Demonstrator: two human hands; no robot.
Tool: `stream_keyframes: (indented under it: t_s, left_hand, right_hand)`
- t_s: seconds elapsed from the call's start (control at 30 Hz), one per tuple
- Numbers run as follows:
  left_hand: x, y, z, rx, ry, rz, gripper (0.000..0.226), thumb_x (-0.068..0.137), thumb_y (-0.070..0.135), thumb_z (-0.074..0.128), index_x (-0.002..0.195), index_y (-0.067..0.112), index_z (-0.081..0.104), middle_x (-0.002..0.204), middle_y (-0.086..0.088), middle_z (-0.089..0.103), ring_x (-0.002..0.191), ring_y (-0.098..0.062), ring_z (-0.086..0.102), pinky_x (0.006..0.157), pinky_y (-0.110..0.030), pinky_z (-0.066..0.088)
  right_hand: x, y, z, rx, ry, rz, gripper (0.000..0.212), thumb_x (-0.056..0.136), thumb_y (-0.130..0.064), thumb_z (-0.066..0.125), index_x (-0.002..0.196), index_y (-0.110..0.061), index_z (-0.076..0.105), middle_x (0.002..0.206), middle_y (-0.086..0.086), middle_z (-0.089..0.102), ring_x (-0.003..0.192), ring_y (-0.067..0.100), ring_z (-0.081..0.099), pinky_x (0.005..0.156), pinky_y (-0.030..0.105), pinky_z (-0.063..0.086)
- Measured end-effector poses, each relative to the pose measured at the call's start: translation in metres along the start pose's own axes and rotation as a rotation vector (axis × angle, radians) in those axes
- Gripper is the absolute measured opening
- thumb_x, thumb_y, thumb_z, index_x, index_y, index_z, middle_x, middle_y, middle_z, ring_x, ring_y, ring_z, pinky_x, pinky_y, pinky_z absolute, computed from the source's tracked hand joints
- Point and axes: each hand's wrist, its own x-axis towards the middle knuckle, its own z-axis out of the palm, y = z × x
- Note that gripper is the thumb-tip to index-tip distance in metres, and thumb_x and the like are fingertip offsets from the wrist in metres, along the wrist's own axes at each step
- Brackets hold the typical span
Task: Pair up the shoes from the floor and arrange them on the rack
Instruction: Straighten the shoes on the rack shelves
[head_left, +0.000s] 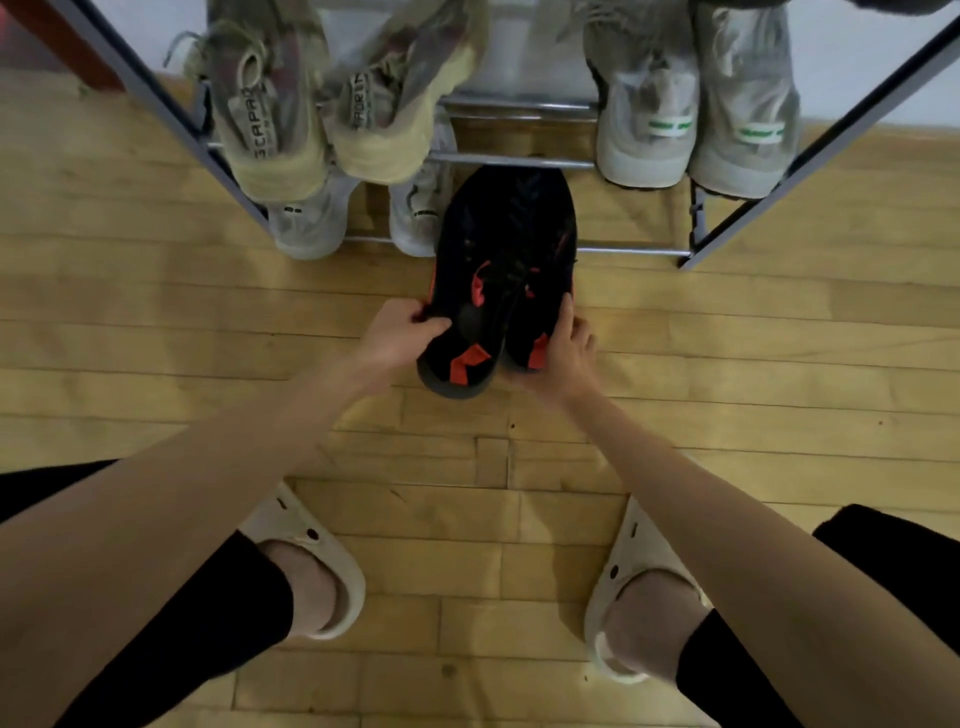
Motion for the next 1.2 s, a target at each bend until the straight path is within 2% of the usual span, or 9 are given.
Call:
stream_keyframes:
  t_s: [0.13, 0.3, 0.5, 0.57, 0.67, 0.87, 1.03, 1.13, 1.2]
  left_hand:
    - [0.004, 0.000, -0.006, -0.023, 0.004, -0.020, 0.019, 0.093, 0.015, 0.060, 0.108, 0.006, 0.066, 0.111, -0.011, 0.068, 0.105, -0.023, 0.064, 0.096, -0.040, 0.051]
    - [0.006, 0.008, -0.007, -0.111, -0.009, -0.027, 0.024, 0.094, 0.011, 0.057, 0.115, 0.002, 0.063, 0.116, -0.012, 0.067, 0.111, -0.022, 0.061, 0.104, -0.039, 0.047]
    - [0.020, 0.025, 0.017, -0.110, -0.049, -0.040, 0.030, 0.090, 0.009, 0.062, 0.119, 0.000, 0.062, 0.119, -0.013, 0.066, 0.113, -0.024, 0.061, 0.104, -0.042, 0.046]
    - [0.030, 0.035, 0.030, -0.100, -0.065, -0.035, 0.031, 0.087, 0.005, 0.065, 0.117, -0.002, 0.062, 0.116, -0.012, 0.067, 0.110, -0.024, 0.062, 0.099, -0.037, 0.049]
    - [0.050, 0.053, 0.049, -0.177, -0.086, -0.028, 0.028, 0.085, -0.008, 0.061, 0.114, -0.005, 0.062, 0.107, -0.011, 0.067, 0.100, -0.022, 0.064, 0.080, -0.023, 0.054]
    - [0.098, 0.078, 0.085, -0.191, -0.008, -0.003, 0.036, 0.082, -0.004, 0.065, 0.118, -0.005, 0.060, 0.119, -0.015, 0.065, 0.113, -0.025, 0.060, 0.103, -0.039, 0.047]
    - [0.120, 0.093, 0.113, -0.171, -0.003, -0.002, 0.032, 0.085, 0.004, 0.065, 0.116, 0.000, 0.061, 0.115, -0.013, 0.066, 0.108, -0.023, 0.061, 0.099, -0.037, 0.049]
    - [0.126, 0.100, 0.123, -0.204, 0.005, 0.001, 0.028, 0.087, 0.002, 0.061, 0.115, 0.000, 0.060, 0.115, -0.014, 0.064, 0.111, -0.025, 0.059, 0.100, -0.038, 0.048]
    - [0.130, 0.103, 0.125, -0.227, 0.021, 0.004, 0.027, 0.088, 0.000, 0.059, 0.115, -0.001, 0.059, 0.118, -0.015, 0.063, 0.114, -0.026, 0.058, 0.101, -0.038, 0.047]
  right_hand:
    - [0.019, -0.009, 0.022, -0.056, 0.093, 0.097, 0.131, 0.065, -0.062, 0.076, 0.152, -0.010, -0.005, 0.146, 0.025, 0.024, 0.131, 0.043, 0.030, 0.111, 0.052, 0.025]
    - [0.024, 0.011, 0.016, 0.140, 0.092, 0.063, 0.116, 0.075, -0.036, 0.077, 0.153, -0.024, -0.008, 0.148, 0.018, 0.022, 0.133, 0.039, 0.029, 0.113, 0.055, 0.025]
    - [0.037, 0.042, -0.040, 0.256, 0.214, 0.092, 0.115, 0.072, -0.031, 0.080, 0.154, -0.019, 0.000, 0.140, 0.017, 0.034, 0.129, 0.037, 0.038, 0.111, 0.054, 0.032]
    - [0.052, 0.050, -0.066, 0.242, 0.242, 0.102, 0.115, 0.074, -0.032, 0.079, 0.154, -0.019, -0.002, 0.146, 0.017, 0.028, 0.134, 0.038, 0.033, 0.113, 0.054, 0.028]
    - [0.076, 0.052, -0.096, 0.159, 0.278, 0.089, 0.111, 0.078, -0.030, 0.075, 0.154, -0.015, -0.004, 0.153, 0.018, 0.020, 0.140, 0.038, 0.025, 0.117, 0.049, 0.023]
    - [0.119, 0.055, -0.111, 0.070, 0.322, 0.105, 0.083, 0.077, -0.026, 0.074, 0.142, -0.010, 0.025, 0.146, 0.021, 0.028, 0.136, 0.041, 0.027, 0.113, 0.047, 0.022]
    - [0.133, 0.065, -0.106, 0.075, 0.304, 0.152, 0.088, 0.078, -0.026, 0.073, 0.145, -0.009, 0.019, 0.149, 0.024, 0.024, 0.136, 0.041, 0.026, 0.114, 0.048, 0.024]
    - [0.130, 0.075, -0.104, 0.128, 0.312, 0.060, 0.089, 0.074, -0.025, 0.074, 0.145, -0.010, 0.022, 0.144, 0.022, 0.034, 0.135, 0.039, 0.029, 0.112, 0.049, 0.030]
    - [0.126, 0.082, -0.103, 0.118, 0.301, 0.016, 0.088, 0.075, -0.028, 0.075, 0.146, -0.014, 0.026, 0.147, 0.021, 0.031, 0.136, 0.037, 0.030, 0.113, 0.044, 0.030]
